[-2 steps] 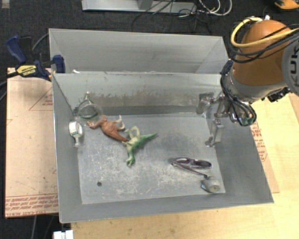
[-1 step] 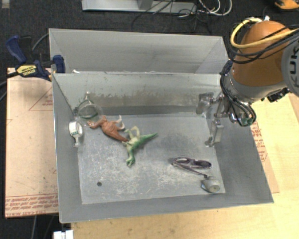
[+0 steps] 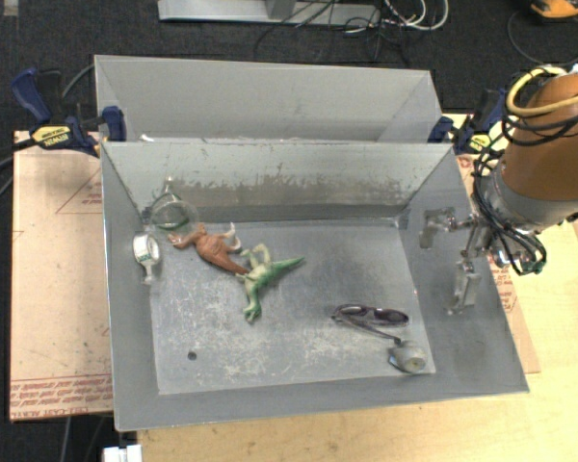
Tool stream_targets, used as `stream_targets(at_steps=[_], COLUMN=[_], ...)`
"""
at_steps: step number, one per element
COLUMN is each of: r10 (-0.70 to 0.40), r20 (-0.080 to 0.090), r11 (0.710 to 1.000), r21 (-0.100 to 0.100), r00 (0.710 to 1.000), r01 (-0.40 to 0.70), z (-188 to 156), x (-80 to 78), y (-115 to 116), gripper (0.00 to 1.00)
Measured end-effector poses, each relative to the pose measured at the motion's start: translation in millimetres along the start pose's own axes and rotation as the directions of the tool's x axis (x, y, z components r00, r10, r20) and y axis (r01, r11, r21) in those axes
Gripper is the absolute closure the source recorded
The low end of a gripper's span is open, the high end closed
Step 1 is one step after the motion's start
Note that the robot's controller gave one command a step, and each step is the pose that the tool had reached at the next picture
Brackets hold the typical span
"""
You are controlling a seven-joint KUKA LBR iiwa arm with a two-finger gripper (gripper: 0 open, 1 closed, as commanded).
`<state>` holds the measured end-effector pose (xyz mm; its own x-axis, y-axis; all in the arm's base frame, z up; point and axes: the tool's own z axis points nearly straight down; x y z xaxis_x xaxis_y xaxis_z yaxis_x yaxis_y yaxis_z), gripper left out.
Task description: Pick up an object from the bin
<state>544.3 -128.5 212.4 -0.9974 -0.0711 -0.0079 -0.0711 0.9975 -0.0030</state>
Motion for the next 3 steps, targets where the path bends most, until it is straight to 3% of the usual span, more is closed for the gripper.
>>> stream_targets(at_steps=[1,2,3], r10=[0.02,-0.15,0.163], r20=[0.001,-0.003,0.002], r11=[1.0,0.989,0.987], r21=[-0.004,0.0,-0.005], r00=[1.0,0.989,0.987], r01=[-0.02,0.15,-0.163], z=[96.6,113.9,128.5], x=[-24.5,26.1,-2.2], y=[88.7,58.5,55.6], gripper=[0.0,0.0,1.0])
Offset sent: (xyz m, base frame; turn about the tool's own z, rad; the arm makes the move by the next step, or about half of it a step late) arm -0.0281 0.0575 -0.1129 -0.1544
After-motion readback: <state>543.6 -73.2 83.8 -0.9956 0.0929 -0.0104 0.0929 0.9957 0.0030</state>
